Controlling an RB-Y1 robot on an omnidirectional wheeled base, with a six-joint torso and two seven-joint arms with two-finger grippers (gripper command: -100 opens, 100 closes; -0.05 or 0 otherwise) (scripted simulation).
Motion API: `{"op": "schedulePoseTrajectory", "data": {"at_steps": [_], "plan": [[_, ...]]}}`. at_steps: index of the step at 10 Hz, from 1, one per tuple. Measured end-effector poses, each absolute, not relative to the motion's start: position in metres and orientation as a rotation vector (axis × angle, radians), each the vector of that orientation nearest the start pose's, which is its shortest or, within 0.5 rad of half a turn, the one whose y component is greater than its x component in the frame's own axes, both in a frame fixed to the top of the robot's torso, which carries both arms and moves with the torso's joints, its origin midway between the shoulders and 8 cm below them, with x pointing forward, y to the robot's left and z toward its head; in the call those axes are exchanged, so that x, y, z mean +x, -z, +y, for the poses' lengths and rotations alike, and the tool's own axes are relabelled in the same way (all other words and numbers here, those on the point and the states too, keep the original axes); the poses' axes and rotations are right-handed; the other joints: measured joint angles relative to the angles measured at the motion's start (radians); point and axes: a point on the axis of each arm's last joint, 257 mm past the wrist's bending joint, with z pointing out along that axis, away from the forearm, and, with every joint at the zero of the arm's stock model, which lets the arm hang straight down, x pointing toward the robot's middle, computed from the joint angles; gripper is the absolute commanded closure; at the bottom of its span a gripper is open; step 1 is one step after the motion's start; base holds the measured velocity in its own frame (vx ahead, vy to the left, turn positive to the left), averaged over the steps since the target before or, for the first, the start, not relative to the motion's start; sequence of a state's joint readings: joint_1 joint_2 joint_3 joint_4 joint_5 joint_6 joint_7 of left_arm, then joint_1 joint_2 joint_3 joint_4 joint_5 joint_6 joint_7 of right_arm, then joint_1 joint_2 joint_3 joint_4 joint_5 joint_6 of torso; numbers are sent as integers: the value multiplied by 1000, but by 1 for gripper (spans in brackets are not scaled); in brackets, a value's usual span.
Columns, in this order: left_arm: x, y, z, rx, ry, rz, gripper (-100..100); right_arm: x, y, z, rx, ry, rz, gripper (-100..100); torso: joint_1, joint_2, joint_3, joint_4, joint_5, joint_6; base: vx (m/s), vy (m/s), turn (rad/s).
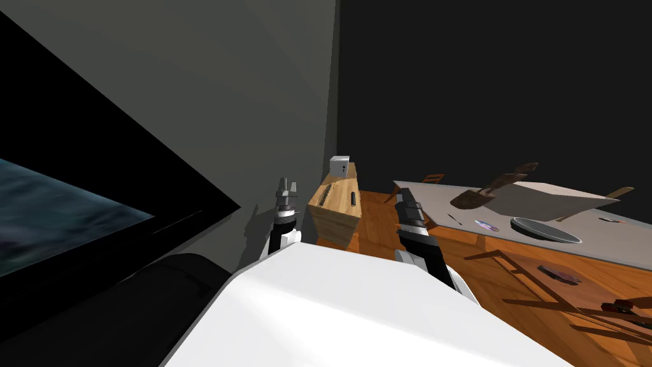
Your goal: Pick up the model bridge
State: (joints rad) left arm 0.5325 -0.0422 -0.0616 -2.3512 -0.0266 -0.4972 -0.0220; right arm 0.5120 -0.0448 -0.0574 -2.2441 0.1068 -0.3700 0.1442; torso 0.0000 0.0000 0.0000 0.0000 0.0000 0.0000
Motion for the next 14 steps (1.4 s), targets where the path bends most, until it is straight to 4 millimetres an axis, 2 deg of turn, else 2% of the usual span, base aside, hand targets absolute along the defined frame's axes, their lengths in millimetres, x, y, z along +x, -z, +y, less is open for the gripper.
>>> {"op": "schedulePoseTrajectory", "data": {"at_steps": [3,7,10,14], "plan": [[337,-32,265,-623,1315,654,-100,368,22,-295,626,-992,857,0,-7,1,0,0,-1,0,-12,-121,8],[350,-7,294,-685,1282,739,-100,368,22,-295,627,-992,857,0,-16,1,1,0,-3,0,-8,-234,15],[356,19,337,-794,1247,759,-100,368,22,-295,627,-992,857,0,-18,0,0,0,-4,0,-4,-241,20],[356,35,385,-901,1199,747,-100,368,22,-295,627,-992,857,0,-13,0,0,0,-3,0,2,-204,11]]}}
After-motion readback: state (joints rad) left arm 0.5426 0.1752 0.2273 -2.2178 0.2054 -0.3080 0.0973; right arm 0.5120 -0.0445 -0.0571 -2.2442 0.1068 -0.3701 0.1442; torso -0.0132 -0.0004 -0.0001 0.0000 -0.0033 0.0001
